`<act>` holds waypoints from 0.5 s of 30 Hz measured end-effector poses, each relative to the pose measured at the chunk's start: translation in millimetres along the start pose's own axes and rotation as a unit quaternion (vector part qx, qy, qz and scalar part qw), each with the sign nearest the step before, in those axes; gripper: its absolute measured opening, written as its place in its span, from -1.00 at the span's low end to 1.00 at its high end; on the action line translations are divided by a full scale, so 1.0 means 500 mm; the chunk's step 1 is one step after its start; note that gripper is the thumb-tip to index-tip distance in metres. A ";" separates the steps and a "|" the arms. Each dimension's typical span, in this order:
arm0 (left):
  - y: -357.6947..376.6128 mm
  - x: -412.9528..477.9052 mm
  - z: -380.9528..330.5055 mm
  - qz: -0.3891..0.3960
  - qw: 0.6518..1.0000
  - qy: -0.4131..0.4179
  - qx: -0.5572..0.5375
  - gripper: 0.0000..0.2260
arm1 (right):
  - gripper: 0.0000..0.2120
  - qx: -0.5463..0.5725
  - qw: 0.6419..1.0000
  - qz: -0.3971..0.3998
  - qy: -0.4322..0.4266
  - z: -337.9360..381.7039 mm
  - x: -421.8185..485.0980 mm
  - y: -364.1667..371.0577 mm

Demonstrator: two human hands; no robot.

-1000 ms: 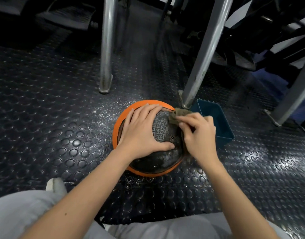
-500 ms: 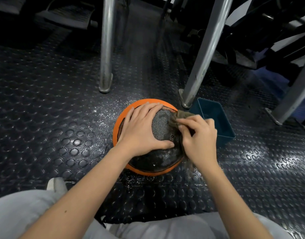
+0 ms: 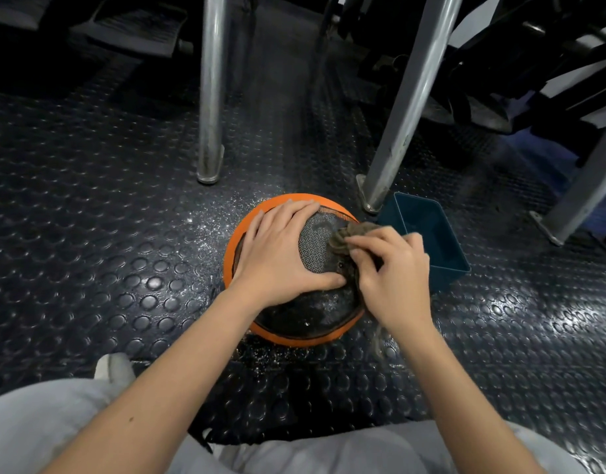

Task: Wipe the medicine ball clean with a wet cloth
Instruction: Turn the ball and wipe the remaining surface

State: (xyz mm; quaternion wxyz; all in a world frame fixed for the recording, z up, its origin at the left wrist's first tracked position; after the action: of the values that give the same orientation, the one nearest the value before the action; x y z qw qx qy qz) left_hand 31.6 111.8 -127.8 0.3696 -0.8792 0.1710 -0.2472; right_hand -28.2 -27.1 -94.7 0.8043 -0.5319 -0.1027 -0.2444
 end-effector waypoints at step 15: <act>0.011 -0.002 -0.002 -0.022 1.000 0.004 0.005 -0.04 | -0.86 0.007 1.000 -0.020 -0.006 0.004 -0.006 -0.003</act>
State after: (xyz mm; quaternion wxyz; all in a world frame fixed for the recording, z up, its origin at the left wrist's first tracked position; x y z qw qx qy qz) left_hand 29.6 107.8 -131.4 0.3676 -0.8801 0.1520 -0.2593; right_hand -31.3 -24.9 -93.9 0.8020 -0.5260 -0.1202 -0.2562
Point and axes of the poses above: each hand's wrist, its own x-axis towards the middle knuckle, its own y-axis out of the palm, z = x × y, the point moved 5 cm from there along x, towards the middle knuckle, and after that the axes turned 7 degrees about y, right-handed, at the moved point
